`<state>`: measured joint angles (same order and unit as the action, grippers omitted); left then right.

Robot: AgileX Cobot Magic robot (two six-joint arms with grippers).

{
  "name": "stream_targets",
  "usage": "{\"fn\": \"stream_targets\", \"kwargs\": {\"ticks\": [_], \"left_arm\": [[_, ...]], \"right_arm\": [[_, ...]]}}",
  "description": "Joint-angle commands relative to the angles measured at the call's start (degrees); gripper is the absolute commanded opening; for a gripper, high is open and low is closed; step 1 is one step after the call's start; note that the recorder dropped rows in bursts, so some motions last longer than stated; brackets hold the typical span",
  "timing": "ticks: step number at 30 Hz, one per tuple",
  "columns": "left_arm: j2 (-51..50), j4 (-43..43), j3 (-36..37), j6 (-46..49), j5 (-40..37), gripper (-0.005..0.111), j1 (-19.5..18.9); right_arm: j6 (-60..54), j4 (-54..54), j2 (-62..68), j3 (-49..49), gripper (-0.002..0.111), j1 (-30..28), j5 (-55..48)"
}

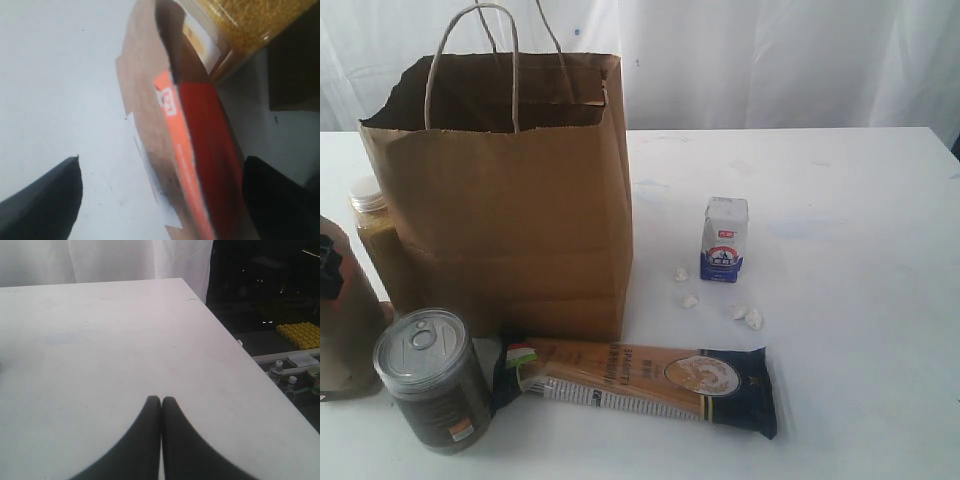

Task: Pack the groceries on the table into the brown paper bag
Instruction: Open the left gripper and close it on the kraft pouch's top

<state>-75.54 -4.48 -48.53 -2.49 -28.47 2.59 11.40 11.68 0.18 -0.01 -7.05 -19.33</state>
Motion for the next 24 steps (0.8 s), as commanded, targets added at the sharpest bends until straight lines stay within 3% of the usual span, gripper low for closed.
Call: {"fn": "stream_targets", "kwargs": {"ticks": [1, 5, 10, 17, 24], "left_arm": [[0.1, -0.1, 2.3, -0.8, 2.1, 0.086, 0.3], [0.1, -0.1, 2.6, -2.0, 2.2, 0.073, 0.3], [0.1, -0.1, 2.6, -2.0, 1.6, 0.037, 0.3], [0.1, -0.1, 2.6, -2.0, 0.8, 0.000, 0.3], [0.2, -0.2, 2.6, -1.6, 0.3, 0.000, 0.3]], "right_arm": [[0.0, 0.2, -0.2, 0.0, 0.000, -0.3, 0.1], [0.0, 0.2, -0.2, 0.0, 0.000, -0.3, 0.1], [0.0, 0.2, -0.2, 0.0, 0.000, -0.3, 0.1], [0.0, 0.2, -0.2, 0.0, 0.000, -0.3, 0.1], [0.0, 0.2, -0.2, 0.0, 0.000, -0.3, 0.1]]}}
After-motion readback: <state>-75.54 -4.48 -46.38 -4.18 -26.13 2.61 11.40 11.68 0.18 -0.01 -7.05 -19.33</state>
